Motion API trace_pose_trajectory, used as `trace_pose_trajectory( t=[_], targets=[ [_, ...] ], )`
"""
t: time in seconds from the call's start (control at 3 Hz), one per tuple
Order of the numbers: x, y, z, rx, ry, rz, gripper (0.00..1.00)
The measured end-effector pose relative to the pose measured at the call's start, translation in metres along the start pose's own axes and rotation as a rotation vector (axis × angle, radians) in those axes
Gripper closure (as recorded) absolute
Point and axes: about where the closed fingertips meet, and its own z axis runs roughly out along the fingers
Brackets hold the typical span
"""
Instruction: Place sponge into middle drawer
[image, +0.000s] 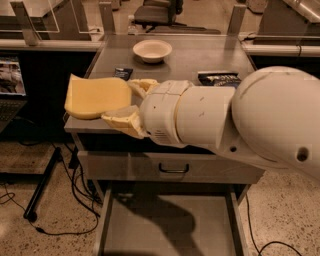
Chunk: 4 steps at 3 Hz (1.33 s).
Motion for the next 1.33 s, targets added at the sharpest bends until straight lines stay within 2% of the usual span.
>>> trace_pose_trajectory(
  t=[0.33,0.67,1.0,1.33],
  targets=[
    [0.0,0.001,0.0,0.0,0.001,-0.001,1.0],
    [0.012,0.006,-0.014,0.054,0.043,0.027,1.0],
    [0.036,0.019,-0.029,0.148,0.089,0.084,1.0],
    [0.067,0.02,-0.048,0.247,0.113,0.168,1.0]
  ],
)
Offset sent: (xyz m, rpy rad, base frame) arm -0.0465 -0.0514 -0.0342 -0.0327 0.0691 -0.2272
